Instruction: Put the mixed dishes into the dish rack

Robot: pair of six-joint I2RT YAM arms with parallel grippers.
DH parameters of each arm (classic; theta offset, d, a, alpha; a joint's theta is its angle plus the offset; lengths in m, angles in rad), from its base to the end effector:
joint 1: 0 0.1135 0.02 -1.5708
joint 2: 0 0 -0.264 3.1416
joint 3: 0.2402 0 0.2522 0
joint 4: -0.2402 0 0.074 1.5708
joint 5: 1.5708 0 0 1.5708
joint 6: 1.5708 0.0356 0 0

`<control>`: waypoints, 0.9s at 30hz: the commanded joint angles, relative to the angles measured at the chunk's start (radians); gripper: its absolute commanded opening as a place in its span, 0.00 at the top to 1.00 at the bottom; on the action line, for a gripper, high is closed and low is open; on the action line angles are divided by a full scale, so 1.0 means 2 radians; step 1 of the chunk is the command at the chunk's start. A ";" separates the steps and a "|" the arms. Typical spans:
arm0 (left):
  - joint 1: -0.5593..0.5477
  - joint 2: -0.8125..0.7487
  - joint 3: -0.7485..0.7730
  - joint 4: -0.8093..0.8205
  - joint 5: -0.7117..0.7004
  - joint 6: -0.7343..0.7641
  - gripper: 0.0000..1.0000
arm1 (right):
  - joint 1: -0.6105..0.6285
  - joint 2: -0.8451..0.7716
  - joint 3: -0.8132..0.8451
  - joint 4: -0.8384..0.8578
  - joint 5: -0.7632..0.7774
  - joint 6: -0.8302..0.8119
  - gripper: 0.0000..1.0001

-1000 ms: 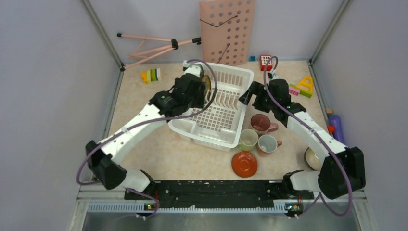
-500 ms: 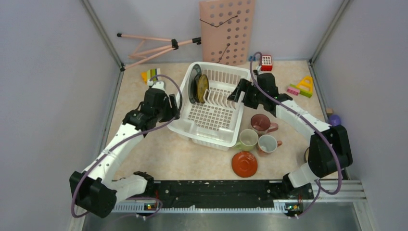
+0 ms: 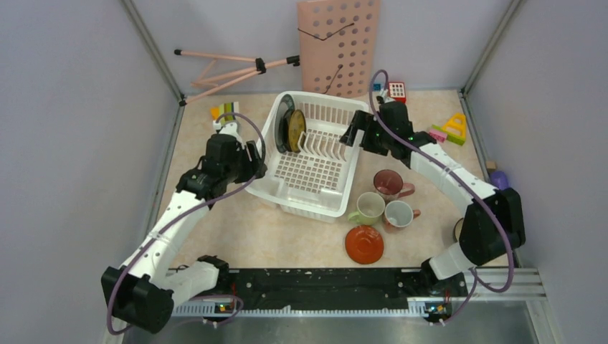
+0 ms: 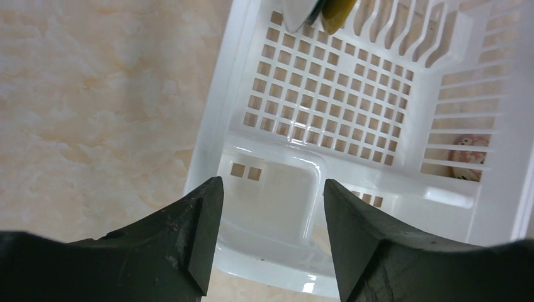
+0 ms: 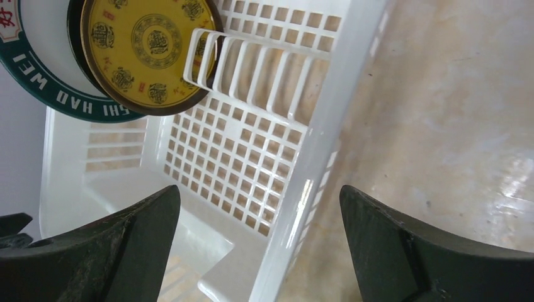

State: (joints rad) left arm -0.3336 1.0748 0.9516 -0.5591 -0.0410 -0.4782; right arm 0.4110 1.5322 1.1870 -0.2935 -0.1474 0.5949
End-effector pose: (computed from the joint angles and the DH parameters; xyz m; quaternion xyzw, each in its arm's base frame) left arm 0.2177 -0.0739 0.3060 -0.0740 0.8997 -0.1527 0.4021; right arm 0.3172 0.1439 0.2858 0.0489 0.8902 0.2736 0.3609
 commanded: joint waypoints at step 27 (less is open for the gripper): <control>0.001 -0.104 -0.012 0.088 0.169 0.043 0.07 | -0.008 -0.205 -0.073 -0.263 0.172 0.079 0.35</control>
State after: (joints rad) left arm -0.3336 0.8642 0.9329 -0.4519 0.2493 -0.4038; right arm 0.3965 1.1633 1.0428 -0.8612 0.2352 0.7410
